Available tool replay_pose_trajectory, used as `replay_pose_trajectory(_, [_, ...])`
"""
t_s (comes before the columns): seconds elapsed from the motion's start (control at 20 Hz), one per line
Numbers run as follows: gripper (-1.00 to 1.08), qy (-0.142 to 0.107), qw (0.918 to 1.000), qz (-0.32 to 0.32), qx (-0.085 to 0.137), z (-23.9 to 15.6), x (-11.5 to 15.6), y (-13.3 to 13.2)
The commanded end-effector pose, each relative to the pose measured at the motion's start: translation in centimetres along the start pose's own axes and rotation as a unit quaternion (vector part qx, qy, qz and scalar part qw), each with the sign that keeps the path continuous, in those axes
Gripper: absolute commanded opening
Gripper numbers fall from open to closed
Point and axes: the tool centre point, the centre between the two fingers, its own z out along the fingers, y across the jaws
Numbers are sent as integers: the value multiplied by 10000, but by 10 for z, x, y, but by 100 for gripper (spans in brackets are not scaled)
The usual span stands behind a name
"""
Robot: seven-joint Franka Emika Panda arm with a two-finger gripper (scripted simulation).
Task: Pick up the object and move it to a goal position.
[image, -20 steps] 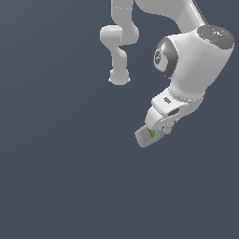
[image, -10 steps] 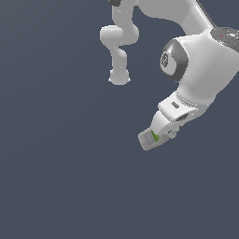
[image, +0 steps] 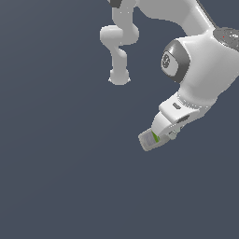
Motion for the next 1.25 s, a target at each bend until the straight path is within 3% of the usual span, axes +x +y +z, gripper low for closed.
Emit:
replay_pose_trajectory(0.0, [-100, 10, 10000, -5, 1, -2, 4, -2])
replay_pose_trajectory(0.7, [-100, 10, 10000, -2, 1, -7, 39, -8])
replay_pose_trajectory(1.2, [-100, 10, 10000, -2, 1, -9, 48, -10])
